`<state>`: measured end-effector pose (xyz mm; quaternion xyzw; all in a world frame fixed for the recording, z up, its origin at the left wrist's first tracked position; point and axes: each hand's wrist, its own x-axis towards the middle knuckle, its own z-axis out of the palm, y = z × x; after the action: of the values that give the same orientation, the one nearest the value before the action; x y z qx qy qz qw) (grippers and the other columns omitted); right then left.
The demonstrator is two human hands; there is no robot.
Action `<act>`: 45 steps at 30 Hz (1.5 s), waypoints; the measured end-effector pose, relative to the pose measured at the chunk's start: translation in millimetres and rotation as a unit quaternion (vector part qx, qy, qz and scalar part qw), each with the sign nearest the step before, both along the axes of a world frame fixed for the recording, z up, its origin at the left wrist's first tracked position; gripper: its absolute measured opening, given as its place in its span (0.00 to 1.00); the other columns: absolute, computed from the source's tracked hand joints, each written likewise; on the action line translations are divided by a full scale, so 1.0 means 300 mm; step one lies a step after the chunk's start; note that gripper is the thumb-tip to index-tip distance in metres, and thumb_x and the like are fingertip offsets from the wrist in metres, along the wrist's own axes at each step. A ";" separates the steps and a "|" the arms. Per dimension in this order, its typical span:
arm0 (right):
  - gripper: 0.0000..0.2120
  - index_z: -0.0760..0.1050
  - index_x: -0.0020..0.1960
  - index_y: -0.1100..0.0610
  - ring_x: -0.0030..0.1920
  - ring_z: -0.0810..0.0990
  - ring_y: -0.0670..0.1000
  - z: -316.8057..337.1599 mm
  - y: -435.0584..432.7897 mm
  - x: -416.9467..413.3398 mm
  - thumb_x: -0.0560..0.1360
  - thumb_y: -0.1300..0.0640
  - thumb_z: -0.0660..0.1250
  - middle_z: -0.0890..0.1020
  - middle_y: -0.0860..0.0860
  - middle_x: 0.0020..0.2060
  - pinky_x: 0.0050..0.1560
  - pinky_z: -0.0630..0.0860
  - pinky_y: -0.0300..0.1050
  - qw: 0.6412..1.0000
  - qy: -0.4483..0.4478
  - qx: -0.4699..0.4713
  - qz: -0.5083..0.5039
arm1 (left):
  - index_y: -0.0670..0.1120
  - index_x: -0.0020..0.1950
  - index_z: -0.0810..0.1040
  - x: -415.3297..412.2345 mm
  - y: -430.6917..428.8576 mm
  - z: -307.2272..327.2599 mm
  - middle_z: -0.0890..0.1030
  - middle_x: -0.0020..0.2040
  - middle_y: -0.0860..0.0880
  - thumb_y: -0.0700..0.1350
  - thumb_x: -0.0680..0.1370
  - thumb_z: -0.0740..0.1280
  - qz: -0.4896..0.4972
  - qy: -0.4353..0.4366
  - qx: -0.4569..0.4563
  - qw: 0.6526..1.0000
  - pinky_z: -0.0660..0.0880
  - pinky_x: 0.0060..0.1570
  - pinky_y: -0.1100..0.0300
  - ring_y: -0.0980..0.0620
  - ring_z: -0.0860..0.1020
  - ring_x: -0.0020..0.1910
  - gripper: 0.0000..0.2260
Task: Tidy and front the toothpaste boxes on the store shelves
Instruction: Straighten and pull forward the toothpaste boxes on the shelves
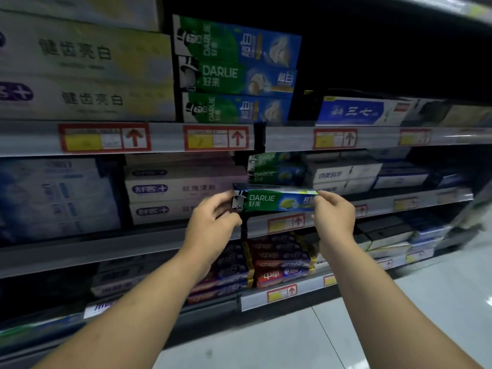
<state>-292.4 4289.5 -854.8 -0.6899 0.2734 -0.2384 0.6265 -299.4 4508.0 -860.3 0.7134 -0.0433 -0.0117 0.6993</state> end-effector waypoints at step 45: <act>0.29 0.64 0.77 0.53 0.69 0.70 0.54 -0.056 0.070 0.009 0.79 0.49 0.69 0.68 0.50 0.71 0.63 0.73 0.49 0.863 0.061 -0.451 0.220 | 0.50 0.73 0.72 0.040 0.118 -0.081 0.74 0.70 0.51 0.53 0.78 0.71 0.010 -0.131 0.332 0.934 0.64 0.64 0.64 0.54 0.71 0.69 0.25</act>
<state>-289.8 4310.4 -871.4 -0.9524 0.0148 -0.1497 0.2652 -287.3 4543.3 -884.7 0.9006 -0.1213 0.0755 0.4104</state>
